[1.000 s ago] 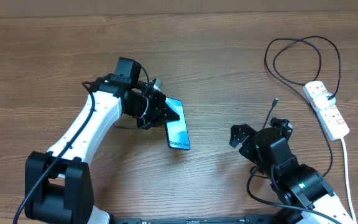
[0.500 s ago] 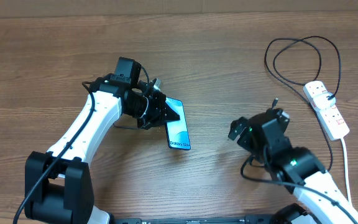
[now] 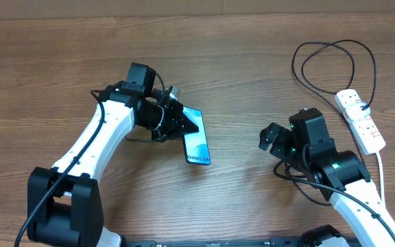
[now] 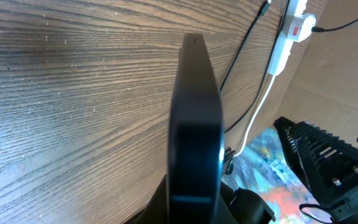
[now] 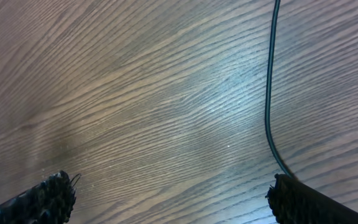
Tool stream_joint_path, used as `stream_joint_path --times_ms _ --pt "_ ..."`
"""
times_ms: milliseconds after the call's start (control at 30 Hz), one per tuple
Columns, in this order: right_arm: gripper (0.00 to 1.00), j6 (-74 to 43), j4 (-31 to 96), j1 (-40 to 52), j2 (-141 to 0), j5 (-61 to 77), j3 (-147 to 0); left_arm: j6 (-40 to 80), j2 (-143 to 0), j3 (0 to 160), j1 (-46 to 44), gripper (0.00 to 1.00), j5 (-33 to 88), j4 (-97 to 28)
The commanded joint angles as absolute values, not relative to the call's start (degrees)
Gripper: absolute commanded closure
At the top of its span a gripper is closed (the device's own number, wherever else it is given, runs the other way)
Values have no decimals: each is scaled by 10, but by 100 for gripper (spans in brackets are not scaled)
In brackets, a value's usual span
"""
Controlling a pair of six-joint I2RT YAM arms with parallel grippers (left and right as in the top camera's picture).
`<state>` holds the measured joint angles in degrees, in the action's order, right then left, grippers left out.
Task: Plug charger to phone and switch on socket
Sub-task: 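Move the right gripper right toward the black charging cable near the power strip, then grasp the black USB-C cable plug with the right gripper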
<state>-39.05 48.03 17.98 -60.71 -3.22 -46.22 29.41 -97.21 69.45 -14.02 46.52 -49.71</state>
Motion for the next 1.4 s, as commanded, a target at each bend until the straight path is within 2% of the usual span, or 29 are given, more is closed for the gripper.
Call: stream_joint_path --times_ms 0,167,367,467,667,967,1033,1133,1267,1367 --pt "0 -370 479 176 -606 -50 -475 288 -970 695 -141 96 491 -495" --pt "0 -377 469 173 -617 -150 -468 287 -970 695 -140 96 491 -480" --pt "2 -365 393 109 -702 -160 -468 292 -970 695 -140 96 492 -461" --pt "13 -351 361 52 -762 -149 -468 292 -970 695 -140 96 496 -463" --pt "13 -245 260 -44 -869 -30 -469 291 -970 695 -140 96 496 -458" --pt "16 -209 189 -36 -956 -10 -469 292 -970 695 -140 96 496 -457" --pt "22 -209 179 -36 -973 -21 -469 294 -970 695 -140 96 496 -457" --pt "39 -204 163 -36 -1006 -29 -469 298 -970 695 -140 96 496 -456" --pt "56 -196 155 -23 -1033 -27 -469 298 -970 695 -140 96 496 -455" --pt "61 -190 159 3 -1034 -29 -469 298 -970 695 -140 96 496 -450"
